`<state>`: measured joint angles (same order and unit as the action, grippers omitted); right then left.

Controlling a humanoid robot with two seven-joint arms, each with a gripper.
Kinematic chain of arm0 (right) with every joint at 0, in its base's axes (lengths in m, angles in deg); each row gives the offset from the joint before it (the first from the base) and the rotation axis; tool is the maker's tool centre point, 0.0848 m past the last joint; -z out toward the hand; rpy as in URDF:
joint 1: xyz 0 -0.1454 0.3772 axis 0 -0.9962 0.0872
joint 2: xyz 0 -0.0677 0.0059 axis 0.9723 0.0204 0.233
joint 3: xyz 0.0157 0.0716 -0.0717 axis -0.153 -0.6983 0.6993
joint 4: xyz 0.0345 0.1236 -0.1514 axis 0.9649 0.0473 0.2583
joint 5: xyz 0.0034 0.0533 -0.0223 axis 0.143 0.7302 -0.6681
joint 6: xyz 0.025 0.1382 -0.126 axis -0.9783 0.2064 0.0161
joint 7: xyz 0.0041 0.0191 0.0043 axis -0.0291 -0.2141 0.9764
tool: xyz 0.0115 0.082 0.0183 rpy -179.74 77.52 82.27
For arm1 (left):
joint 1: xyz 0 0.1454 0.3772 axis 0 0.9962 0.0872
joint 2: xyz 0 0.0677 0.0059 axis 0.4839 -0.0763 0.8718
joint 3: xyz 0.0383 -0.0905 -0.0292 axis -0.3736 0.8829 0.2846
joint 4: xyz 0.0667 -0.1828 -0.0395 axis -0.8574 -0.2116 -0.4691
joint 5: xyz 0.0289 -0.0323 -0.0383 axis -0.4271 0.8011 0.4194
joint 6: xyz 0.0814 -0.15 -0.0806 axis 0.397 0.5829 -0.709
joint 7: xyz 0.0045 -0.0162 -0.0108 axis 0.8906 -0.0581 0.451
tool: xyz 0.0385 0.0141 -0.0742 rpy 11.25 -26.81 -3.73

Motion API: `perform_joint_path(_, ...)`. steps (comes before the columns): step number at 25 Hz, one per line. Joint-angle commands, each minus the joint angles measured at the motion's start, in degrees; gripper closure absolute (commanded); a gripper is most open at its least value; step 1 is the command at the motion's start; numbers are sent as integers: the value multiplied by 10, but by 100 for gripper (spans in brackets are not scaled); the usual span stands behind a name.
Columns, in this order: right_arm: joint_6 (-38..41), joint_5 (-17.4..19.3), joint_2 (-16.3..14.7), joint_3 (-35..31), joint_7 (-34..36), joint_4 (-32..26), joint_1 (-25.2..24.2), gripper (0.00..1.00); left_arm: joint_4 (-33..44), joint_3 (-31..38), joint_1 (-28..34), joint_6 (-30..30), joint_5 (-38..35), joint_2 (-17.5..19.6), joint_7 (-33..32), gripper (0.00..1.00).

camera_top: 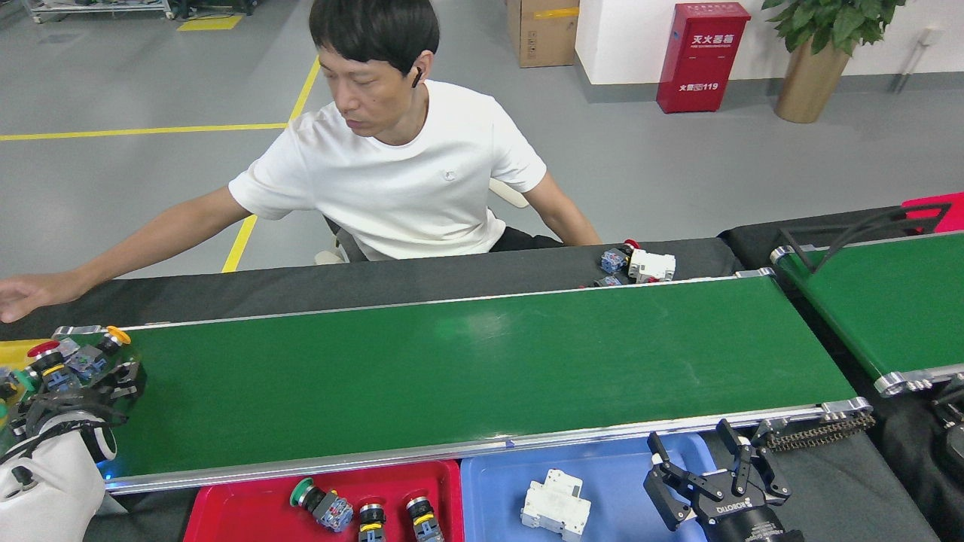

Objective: Pick switch part from conveyor to tray

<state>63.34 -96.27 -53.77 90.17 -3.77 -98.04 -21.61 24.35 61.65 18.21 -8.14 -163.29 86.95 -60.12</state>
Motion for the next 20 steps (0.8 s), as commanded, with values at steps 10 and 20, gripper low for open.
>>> perform_joint_path(10,-1,0,0,0,2,-9,-4,2,54,-4,-25,-54,52,3,4,97)
perform_joint_path(20,-10,1,0,-55,4,-23,-57,2,706,-3,446,-409,63,-56,-1,7)
